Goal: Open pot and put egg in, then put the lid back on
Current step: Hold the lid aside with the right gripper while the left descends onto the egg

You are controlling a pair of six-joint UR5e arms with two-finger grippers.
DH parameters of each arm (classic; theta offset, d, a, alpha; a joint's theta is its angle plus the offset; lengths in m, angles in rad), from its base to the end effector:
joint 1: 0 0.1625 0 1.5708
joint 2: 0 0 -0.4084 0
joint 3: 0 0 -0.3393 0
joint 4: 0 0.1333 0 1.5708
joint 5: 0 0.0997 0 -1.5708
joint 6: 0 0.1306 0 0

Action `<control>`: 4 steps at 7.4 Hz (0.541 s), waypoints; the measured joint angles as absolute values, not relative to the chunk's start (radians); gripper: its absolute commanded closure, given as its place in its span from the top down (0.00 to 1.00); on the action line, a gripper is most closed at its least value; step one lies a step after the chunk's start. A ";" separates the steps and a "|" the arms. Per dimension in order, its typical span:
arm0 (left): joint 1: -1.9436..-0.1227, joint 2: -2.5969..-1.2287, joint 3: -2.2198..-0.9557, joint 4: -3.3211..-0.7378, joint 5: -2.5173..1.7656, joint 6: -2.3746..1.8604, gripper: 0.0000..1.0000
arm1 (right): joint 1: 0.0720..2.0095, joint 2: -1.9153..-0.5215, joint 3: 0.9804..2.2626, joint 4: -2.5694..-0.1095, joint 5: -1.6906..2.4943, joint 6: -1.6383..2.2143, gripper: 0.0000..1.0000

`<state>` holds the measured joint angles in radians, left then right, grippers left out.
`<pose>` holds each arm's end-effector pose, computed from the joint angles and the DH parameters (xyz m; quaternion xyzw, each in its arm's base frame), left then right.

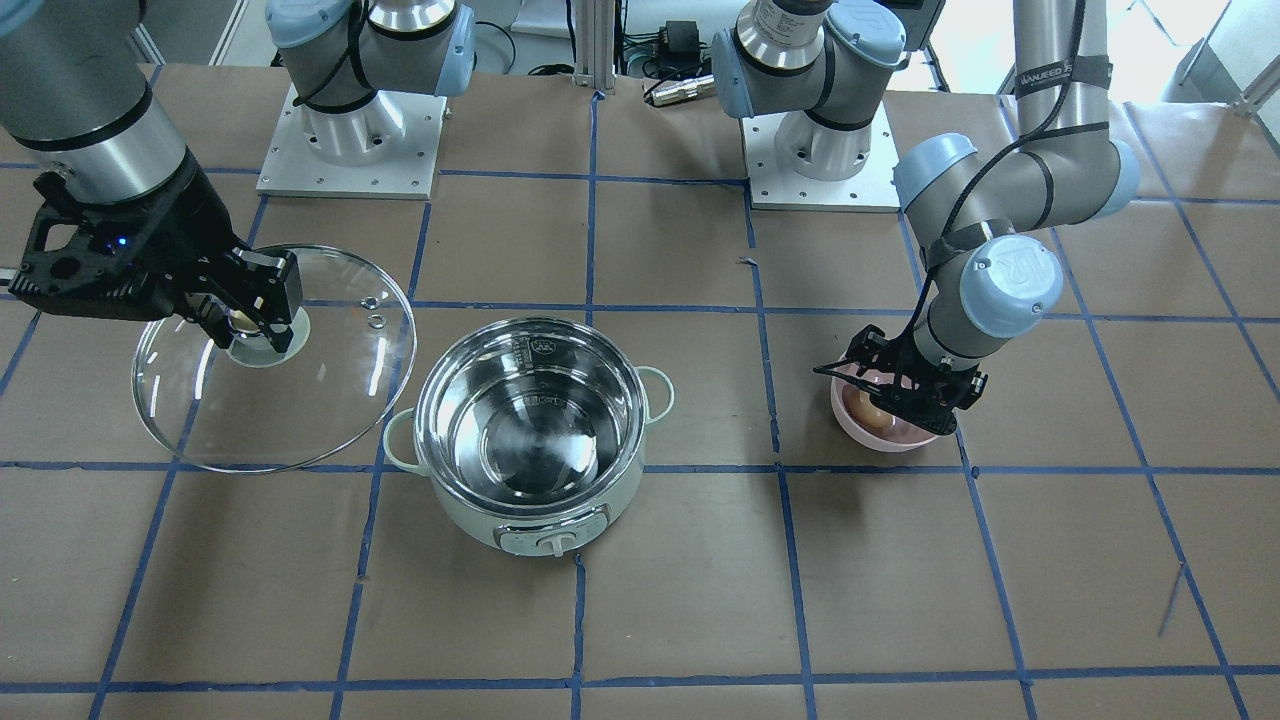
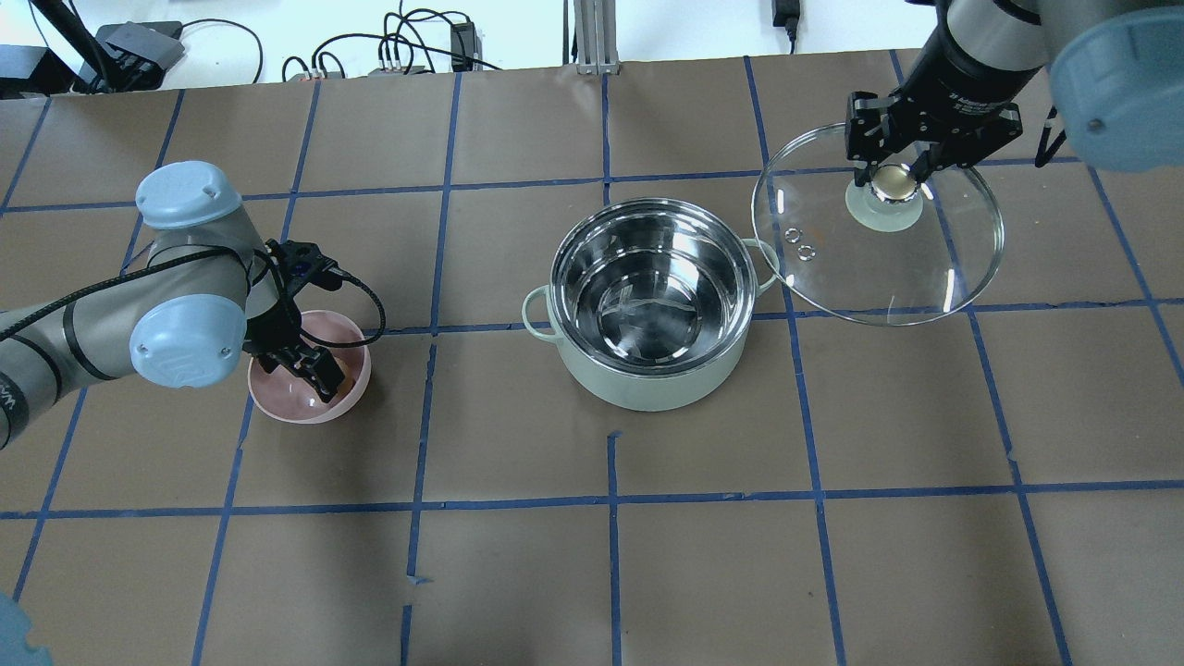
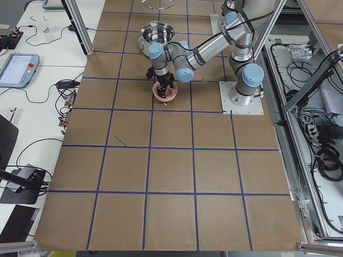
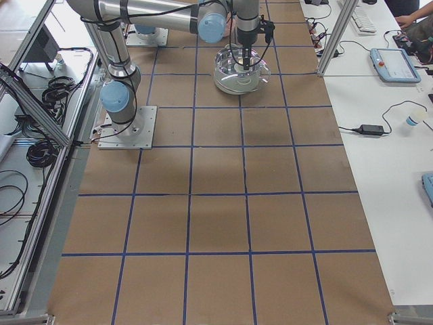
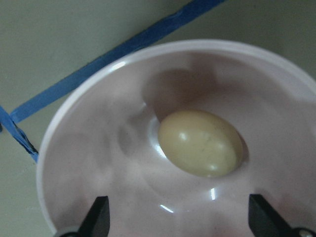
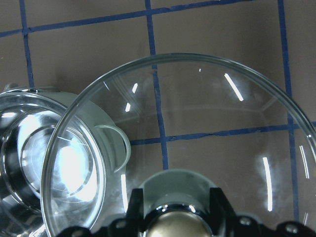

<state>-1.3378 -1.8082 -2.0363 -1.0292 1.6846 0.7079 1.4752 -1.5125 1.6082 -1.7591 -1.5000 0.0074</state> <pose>-0.0154 -0.4482 0.1960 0.2385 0.9661 0.0974 0.0141 0.0968 -0.4843 0.4173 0.0498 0.9971 -0.0478 0.0333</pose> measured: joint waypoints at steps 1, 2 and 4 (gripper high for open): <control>-1.337 -1.802 -2.037 -1.007 1.648 0.719 0.98 | 1.474 -1.513 1.609 -1.756 -1.500 0.004 0.32; -1.334 -1.799 -2.040 -0.976 1.624 0.748 0.98 | 1.473 -1.514 1.611 -1.755 -1.499 0.001 0.32; -1.329 -1.800 -2.048 -0.924 1.598 0.802 0.98 | 1.473 -1.514 1.618 -1.756 -1.495 -0.004 0.32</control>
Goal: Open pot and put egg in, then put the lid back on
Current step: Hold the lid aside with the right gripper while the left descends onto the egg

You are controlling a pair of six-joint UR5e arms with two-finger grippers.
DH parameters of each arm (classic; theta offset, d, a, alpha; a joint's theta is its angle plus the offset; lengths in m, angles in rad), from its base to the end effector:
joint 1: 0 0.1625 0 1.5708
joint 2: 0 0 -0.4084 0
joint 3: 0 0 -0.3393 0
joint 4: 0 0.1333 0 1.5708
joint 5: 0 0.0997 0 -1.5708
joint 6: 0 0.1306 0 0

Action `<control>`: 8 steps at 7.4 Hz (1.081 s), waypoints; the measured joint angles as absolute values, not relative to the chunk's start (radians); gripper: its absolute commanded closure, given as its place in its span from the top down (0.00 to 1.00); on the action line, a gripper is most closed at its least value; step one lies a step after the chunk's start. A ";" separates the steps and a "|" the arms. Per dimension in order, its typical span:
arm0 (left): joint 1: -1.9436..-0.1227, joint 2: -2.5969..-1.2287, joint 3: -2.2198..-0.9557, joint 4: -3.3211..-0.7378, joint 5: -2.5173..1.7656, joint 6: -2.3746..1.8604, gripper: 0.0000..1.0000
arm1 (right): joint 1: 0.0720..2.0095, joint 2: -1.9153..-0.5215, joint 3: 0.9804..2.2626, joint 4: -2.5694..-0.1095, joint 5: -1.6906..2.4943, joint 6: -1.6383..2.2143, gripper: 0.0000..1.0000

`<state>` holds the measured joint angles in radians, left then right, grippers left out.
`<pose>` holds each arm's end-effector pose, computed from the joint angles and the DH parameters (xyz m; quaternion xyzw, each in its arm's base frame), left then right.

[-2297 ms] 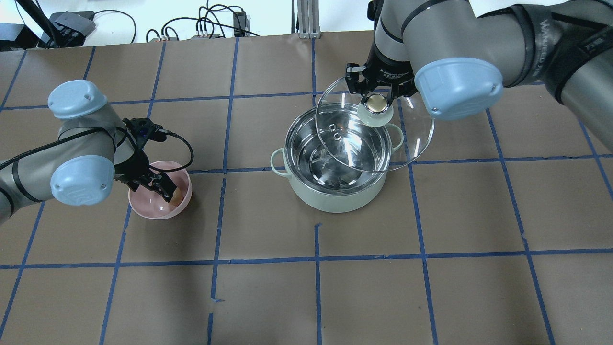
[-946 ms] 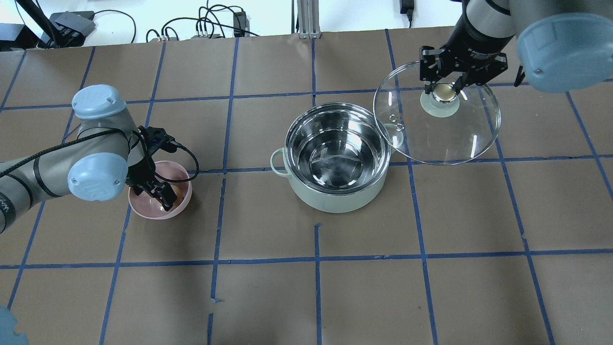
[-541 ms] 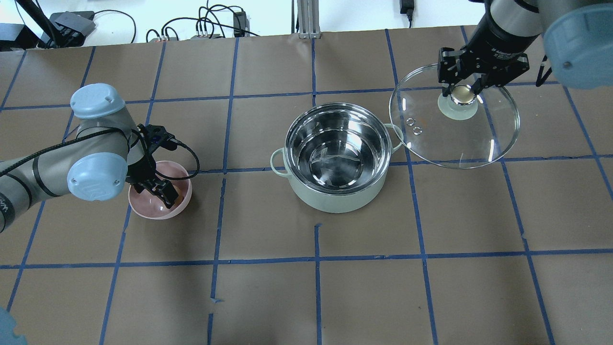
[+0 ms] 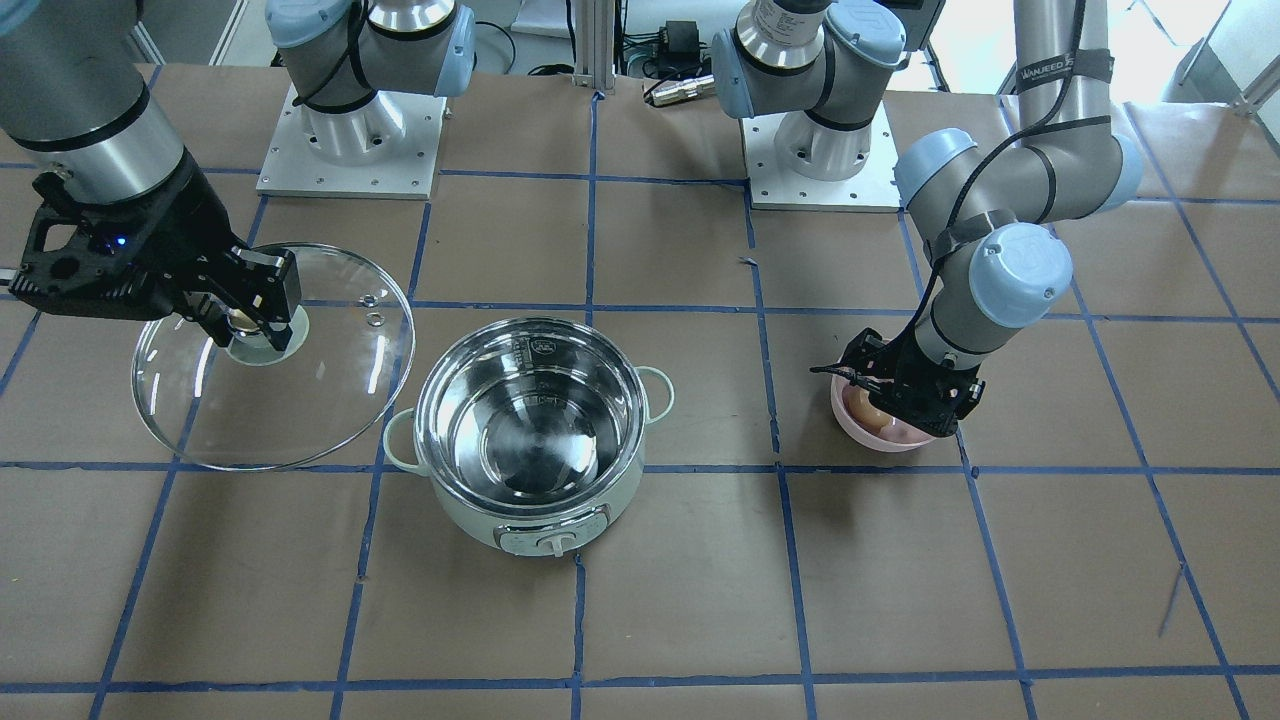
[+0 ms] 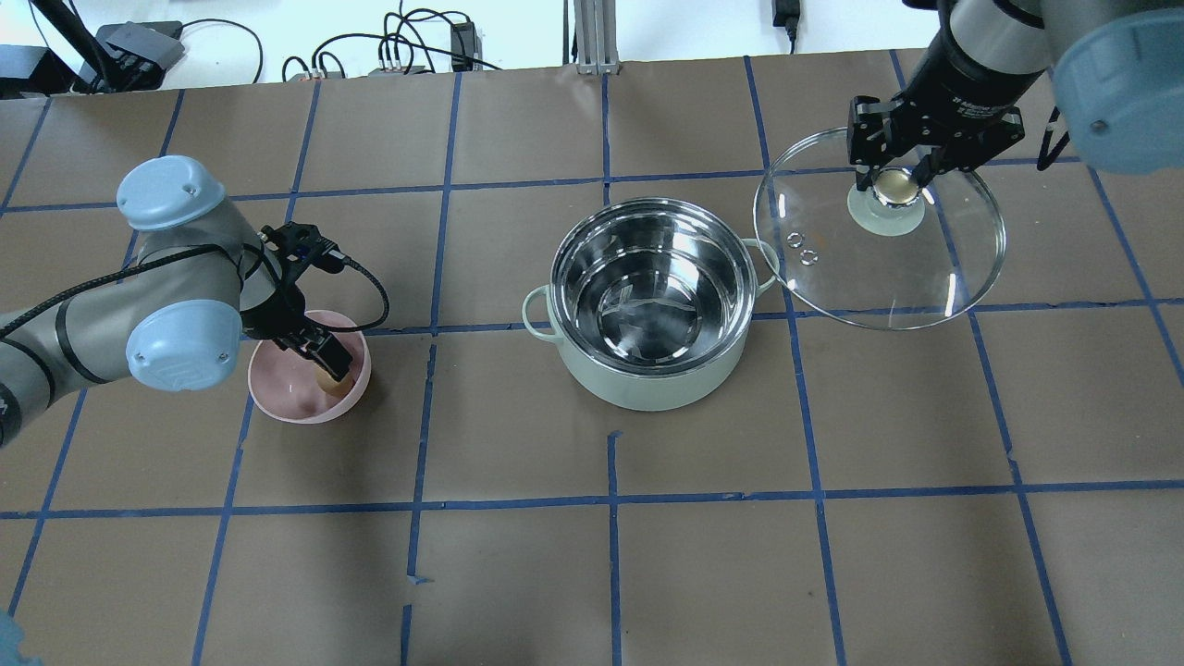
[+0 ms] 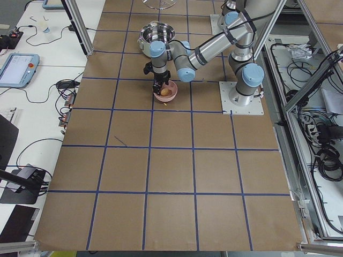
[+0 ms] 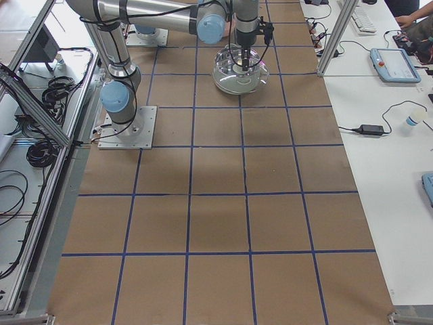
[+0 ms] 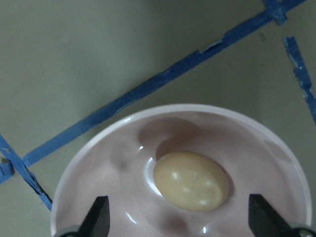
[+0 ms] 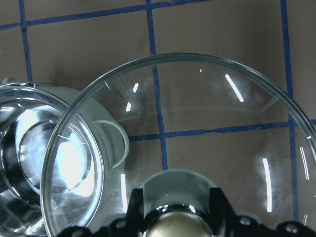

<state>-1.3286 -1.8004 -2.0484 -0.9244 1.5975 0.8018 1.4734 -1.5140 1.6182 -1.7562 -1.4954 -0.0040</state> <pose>-0.0199 -0.4607 0.2034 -0.2764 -0.9605 -0.0330 0.0036 0.0967 -0.4823 0.4132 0.0451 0.9974 -0.0424 0.0356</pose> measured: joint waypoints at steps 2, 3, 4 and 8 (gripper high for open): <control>-1.328 -1.817 -2.053 -0.901 1.586 0.836 0.98 | 1.474 -1.514 1.622 -1.758 -1.494 -0.006 0.32; -1.328 -1.827 -2.055 -0.887 1.579 0.850 0.98 | 1.473 -1.514 1.623 -1.758 -1.494 -0.006 0.32; -1.328 -1.836 -2.055 -0.875 1.575 0.859 0.98 | 1.473 -1.514 1.623 -1.758 -1.494 -0.006 0.32; -1.328 -1.861 -2.053 -0.863 1.574 0.865 0.97 | 1.473 -1.514 1.623 -1.759 -1.494 -0.006 0.32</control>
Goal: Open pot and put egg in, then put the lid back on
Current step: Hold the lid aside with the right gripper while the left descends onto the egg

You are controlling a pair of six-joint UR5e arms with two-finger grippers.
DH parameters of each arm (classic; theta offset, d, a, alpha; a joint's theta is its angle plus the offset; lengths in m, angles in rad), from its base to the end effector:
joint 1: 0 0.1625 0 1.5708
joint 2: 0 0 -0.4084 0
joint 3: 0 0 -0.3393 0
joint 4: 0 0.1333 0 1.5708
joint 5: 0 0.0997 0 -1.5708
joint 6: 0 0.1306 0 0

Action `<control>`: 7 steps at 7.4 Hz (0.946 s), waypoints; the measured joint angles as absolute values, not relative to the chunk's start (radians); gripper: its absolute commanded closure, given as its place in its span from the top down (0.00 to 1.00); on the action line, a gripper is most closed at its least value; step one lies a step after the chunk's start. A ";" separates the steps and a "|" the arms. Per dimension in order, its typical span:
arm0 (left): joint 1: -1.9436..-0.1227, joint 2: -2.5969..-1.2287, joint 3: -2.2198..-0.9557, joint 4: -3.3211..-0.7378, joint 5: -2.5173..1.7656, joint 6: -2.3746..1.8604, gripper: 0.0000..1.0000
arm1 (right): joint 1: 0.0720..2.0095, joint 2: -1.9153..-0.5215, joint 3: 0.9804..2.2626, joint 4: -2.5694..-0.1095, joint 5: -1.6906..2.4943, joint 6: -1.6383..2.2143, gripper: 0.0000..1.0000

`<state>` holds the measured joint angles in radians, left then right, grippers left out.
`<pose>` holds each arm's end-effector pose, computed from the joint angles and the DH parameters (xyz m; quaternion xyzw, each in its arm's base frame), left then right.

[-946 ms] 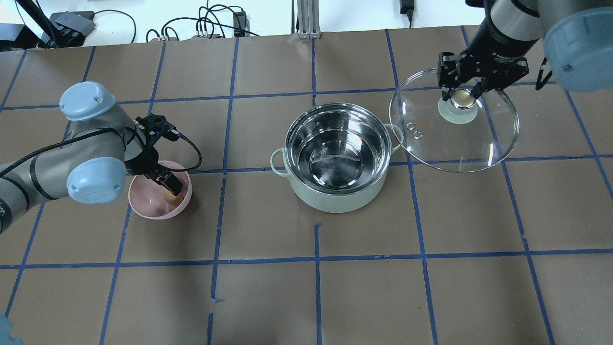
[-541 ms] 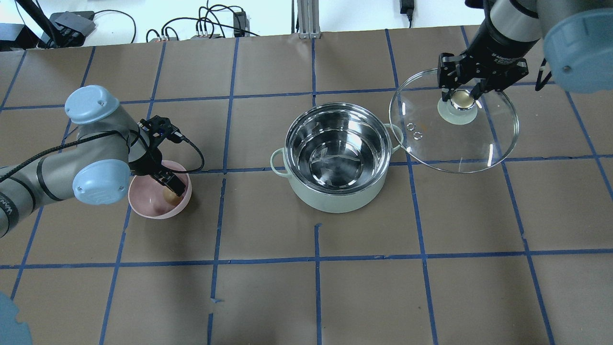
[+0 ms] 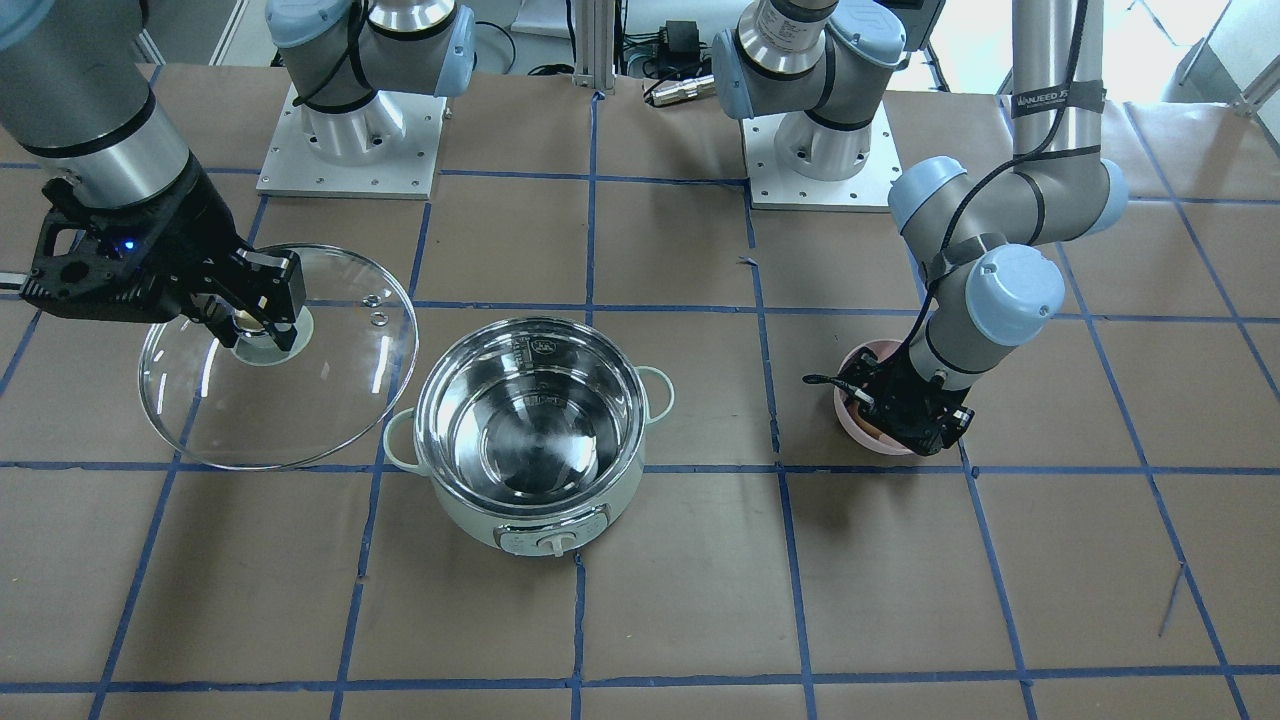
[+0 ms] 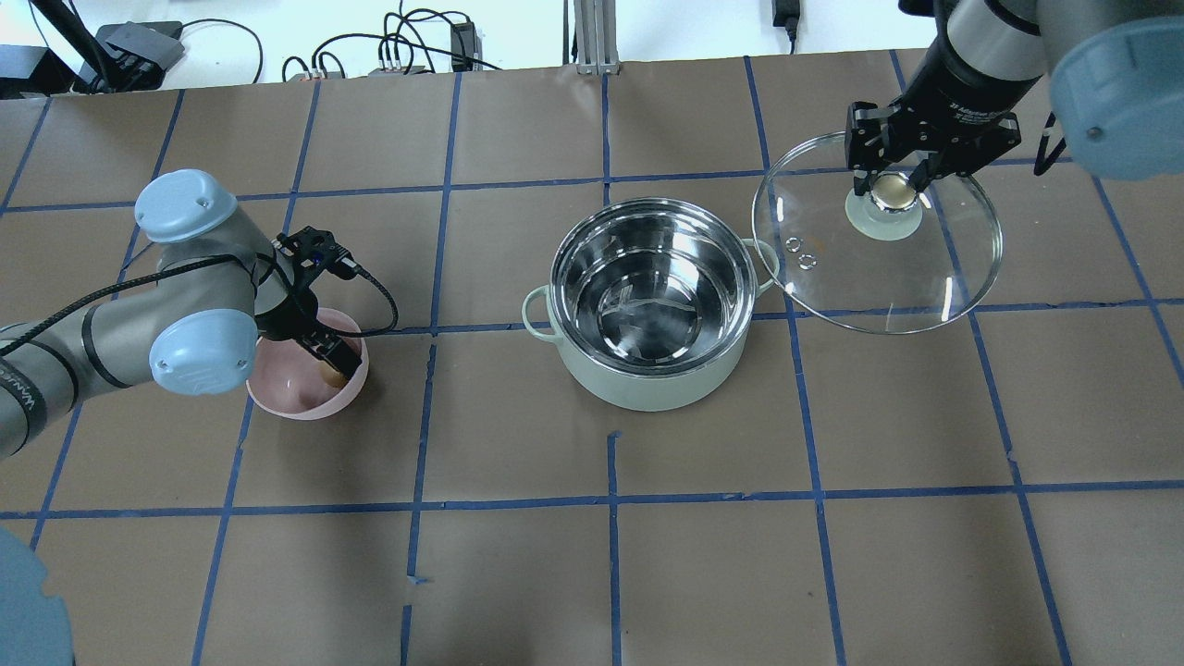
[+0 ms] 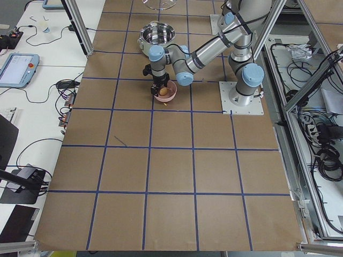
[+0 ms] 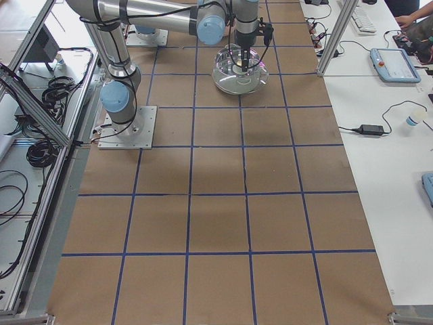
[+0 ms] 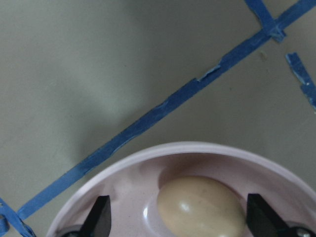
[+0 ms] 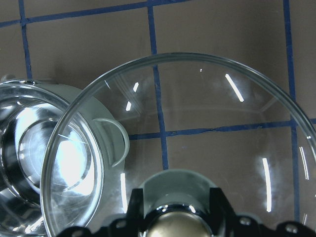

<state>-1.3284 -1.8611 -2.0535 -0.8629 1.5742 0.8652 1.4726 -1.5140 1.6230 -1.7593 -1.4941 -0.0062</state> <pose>-0.0208 -0.4695 0.1801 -0.3063 -0.9514 -0.0286 0.0157 0.0965 -0.4820 0.4114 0.0444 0.9975 -0.0417 0.0362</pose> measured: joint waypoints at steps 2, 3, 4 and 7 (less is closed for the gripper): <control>-1.329 -1.863 -2.053 -0.866 1.584 0.863 0.97 | 1.472 -1.514 1.623 -1.758 -1.494 -0.006 0.32; -1.330 -1.863 -2.053 -0.867 1.587 0.862 0.97 | 1.472 -1.514 1.623 -1.758 -1.494 -0.006 0.32; -1.332 -1.862 -2.053 -0.868 1.594 0.865 0.97 | 1.471 -1.514 1.623 -1.758 -1.494 -0.006 0.32; -1.334 -1.858 -2.057 -0.867 1.610 0.924 0.94 | 1.472 -1.514 1.623 -1.758 -1.494 -0.006 0.32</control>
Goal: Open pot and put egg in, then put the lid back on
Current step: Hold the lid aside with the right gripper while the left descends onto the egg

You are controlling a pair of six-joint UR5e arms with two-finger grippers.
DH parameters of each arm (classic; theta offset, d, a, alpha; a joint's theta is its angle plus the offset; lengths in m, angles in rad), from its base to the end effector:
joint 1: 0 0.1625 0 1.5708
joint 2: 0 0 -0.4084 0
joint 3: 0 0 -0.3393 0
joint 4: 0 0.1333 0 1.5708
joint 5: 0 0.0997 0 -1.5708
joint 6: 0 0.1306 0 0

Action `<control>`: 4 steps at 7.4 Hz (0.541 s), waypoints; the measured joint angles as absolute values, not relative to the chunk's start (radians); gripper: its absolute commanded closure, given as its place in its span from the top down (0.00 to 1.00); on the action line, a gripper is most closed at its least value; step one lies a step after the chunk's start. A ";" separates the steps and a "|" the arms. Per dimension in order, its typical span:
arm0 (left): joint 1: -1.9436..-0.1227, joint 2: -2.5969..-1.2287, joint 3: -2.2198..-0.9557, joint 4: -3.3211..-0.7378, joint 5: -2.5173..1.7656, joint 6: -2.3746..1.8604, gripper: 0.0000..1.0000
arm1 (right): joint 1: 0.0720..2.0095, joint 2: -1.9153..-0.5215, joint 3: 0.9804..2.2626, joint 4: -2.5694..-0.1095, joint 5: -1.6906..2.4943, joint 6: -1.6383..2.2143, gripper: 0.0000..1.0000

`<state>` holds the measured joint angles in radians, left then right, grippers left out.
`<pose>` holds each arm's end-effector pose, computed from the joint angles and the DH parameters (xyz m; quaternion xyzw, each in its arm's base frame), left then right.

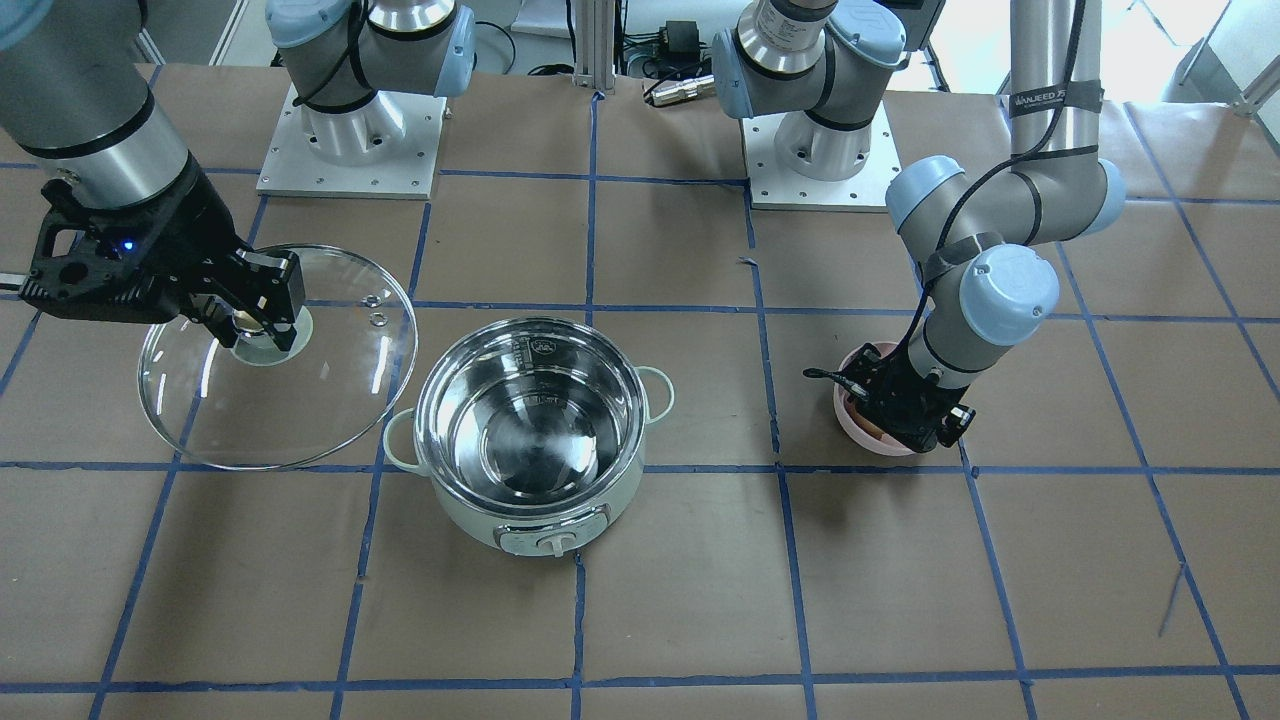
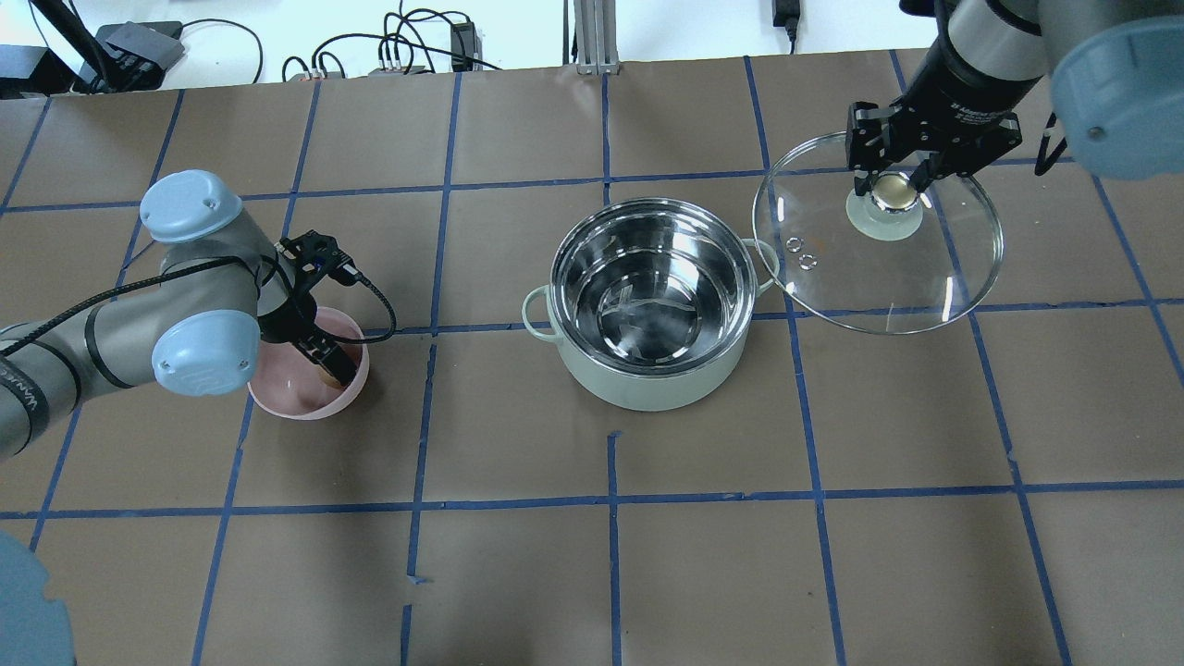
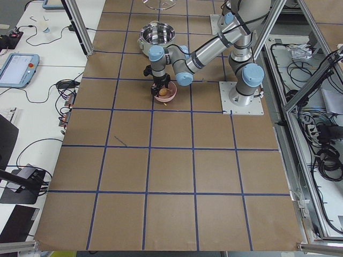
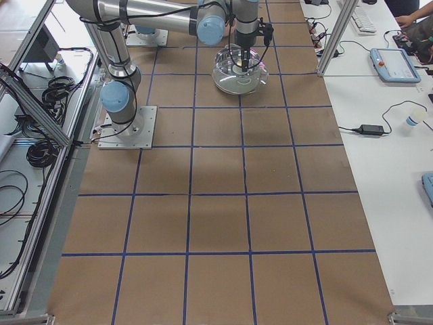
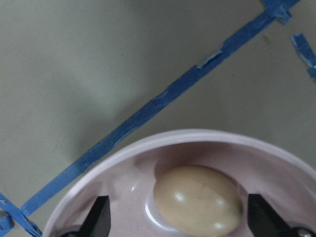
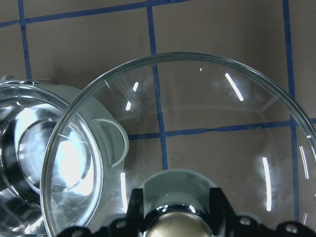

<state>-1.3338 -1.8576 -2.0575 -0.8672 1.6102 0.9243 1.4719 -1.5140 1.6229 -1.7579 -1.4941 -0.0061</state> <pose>-0.0192 -0.4662 0.1800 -0.3373 -0.9405 -0.0400 0.0027 0.0962 -0.4819 0.4113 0.0448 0.9975 -0.0410 0.0362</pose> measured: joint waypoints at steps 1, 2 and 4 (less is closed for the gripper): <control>-1.333 -1.857 -2.061 -0.867 1.610 0.939 0.83 | 1.472 -1.514 1.623 -1.758 -1.494 -0.006 0.32; -1.333 -1.856 -2.065 -0.865 1.610 0.950 0.63 | 1.472 -1.514 1.623 -1.758 -1.494 -0.006 0.32; -1.333 -1.858 -2.066 -0.863 1.608 0.958 0.53 | 1.470 -1.514 1.623 -1.757 -1.495 -0.006 0.32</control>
<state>-1.3331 -1.8577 -2.0662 -0.8630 1.6084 0.9576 1.4703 -1.5138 1.6234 -1.7573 -1.4947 -0.0061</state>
